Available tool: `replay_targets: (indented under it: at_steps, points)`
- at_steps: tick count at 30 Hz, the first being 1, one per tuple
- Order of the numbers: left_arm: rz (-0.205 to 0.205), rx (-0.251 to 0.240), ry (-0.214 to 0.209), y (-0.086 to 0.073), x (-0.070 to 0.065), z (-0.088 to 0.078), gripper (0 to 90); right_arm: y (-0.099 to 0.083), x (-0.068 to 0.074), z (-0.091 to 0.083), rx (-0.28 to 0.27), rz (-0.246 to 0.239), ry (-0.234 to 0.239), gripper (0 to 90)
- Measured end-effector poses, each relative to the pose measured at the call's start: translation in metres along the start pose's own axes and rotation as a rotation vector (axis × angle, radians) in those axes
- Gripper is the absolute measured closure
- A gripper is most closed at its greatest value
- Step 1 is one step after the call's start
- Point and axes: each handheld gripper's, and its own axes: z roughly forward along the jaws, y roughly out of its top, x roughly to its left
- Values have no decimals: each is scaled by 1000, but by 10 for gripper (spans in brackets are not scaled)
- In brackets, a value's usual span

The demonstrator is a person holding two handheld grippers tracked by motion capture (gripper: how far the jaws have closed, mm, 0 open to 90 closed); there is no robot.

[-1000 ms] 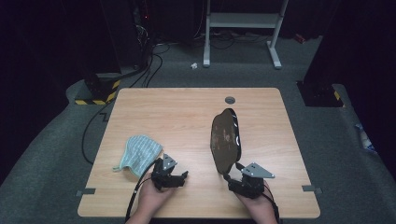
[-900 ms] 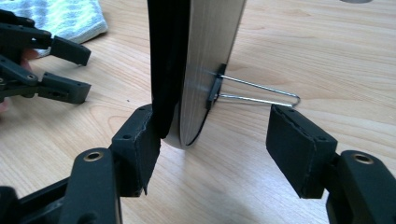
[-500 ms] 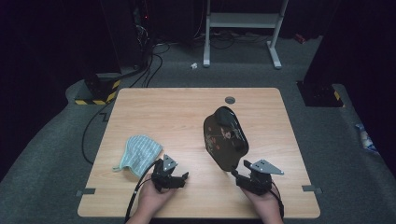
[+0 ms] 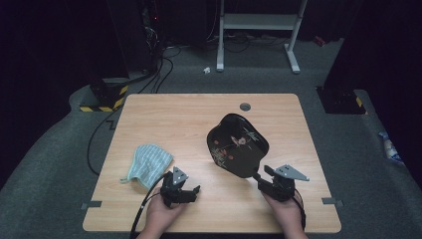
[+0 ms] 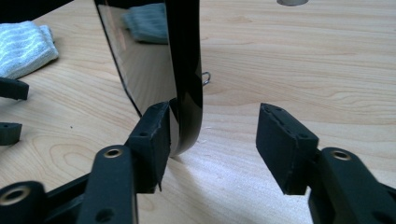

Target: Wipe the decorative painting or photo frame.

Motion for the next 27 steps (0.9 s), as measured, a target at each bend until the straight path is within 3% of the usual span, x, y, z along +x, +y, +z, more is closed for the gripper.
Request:
replay_targets:
  at_steps: [6, 27]
  points:
    - [-1, -3, -3, -4, -1, -4, 193, 4, -4, 3, -7, 18, 25, 539]
    - [9, -4, -12, -5, -3, -6, 200, 11, -5, 13, 3, 19, 9, 696]
